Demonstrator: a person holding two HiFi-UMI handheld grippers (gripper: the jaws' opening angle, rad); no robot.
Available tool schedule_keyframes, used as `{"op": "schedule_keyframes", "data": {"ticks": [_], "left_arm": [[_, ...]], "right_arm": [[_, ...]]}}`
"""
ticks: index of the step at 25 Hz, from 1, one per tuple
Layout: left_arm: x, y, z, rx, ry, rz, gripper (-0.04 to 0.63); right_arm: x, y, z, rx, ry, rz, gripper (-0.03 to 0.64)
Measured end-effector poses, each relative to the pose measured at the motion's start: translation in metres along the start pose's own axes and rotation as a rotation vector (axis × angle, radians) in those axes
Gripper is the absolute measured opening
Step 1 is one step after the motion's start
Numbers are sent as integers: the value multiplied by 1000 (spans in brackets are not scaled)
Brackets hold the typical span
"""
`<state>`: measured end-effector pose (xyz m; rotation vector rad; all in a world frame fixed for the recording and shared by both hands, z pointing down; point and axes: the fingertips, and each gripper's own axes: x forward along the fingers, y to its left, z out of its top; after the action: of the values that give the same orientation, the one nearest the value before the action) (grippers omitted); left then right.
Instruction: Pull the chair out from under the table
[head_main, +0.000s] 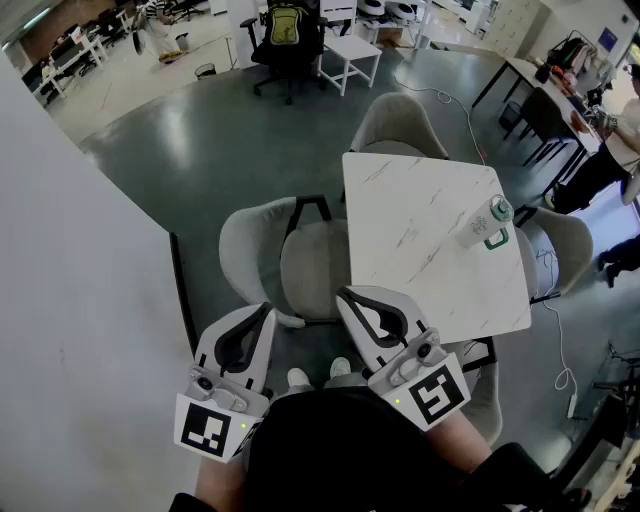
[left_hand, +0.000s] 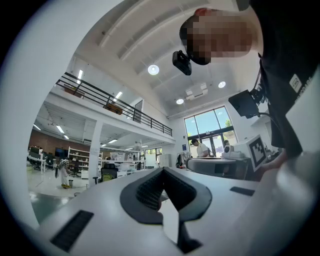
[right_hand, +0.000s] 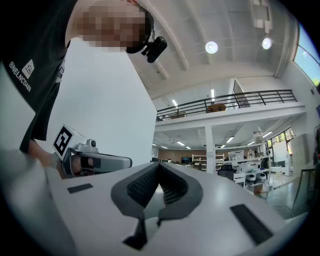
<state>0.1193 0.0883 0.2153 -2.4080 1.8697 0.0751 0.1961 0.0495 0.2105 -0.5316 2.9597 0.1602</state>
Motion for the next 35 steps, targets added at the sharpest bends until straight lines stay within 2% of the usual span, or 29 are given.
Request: {"op": "schedule_keyframes", "data": {"ticks": [16, 22, 28, 35], "left_arm": [[13, -1, -14, -19, 40, 36, 5], [20, -5, -18, -3, 63, 82, 5], [21, -6, -29, -13, 81, 136, 5], [9, 28, -39, -51, 84, 168, 5]], "right_arm": [[-1, -17, -11, 33, 6, 18, 12], [-5, -30, -13, 60, -15, 36, 12], [-2, -30, -23, 67, 7, 85, 12], [29, -20, -35, 89, 37, 105, 12]]}}
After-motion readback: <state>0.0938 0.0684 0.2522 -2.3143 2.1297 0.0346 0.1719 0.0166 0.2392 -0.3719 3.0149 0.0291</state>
